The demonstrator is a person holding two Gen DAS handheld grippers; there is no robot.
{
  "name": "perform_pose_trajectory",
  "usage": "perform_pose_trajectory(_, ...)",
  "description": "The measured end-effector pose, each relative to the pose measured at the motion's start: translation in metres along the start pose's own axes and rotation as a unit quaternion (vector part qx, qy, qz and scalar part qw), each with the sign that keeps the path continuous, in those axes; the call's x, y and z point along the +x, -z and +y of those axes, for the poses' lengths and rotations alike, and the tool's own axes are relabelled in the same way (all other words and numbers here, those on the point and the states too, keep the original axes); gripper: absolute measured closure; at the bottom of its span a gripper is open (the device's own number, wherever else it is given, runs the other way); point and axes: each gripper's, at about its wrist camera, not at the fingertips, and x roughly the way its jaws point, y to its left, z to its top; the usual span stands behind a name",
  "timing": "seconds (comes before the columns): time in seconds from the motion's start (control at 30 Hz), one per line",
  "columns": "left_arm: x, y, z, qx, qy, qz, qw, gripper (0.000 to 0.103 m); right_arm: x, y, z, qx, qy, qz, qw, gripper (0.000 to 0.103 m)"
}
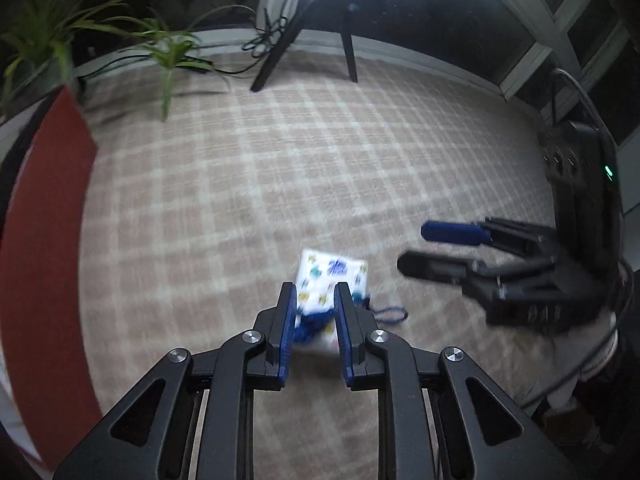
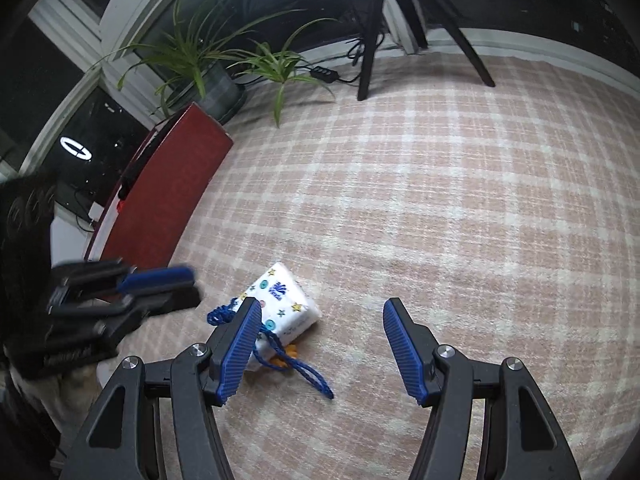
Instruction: Organize soft objects
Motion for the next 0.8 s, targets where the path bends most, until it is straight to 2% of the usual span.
perform_pose_trajectory(0.07,0.022,-0.012,-0.004,-0.005,0.018,0.025,0.9995,0.086,-0.004,0.003,-0.006,0.008,0.005,-0.006,1.000,0.043)
perform_pose_trajectory(0.2,0.050,-0.014,-0.014,0.003,0.043,0.070,0.9966,0.086,-0.013,0.007,-0.025,0.035,0.013,-0.016,0.999,0.043)
perform_pose_trajectory(0.27,0.057,-0.012,-0.023,0.026,0.037,0.092,0.9948,0.086,-0.016,0.007,-0.034,0.047,0.016,-0.017,0.999,0.043)
perform_pose_trajectory(0.5,0.047,0.008,-0.029,0.089,0.013,0.125,0.9881,0.086,-0.018,0.007,-0.034,0.043,0.021,-0.017,0.999,0.043)
perform_pose_trajectory(0.63,0.049,0.029,-0.019,0.095,0.002,0.143,0.9852,0.086,-0.011,0.005,-0.025,0.031,0.015,-0.009,0.999,0.043)
perform_pose_trajectory(0.8,0.050,0.040,-0.008,0.081,-0.013,0.133,0.9877,0.086,-0.001,0.006,-0.005,0.003,0.004,0.007,1.000,0.043)
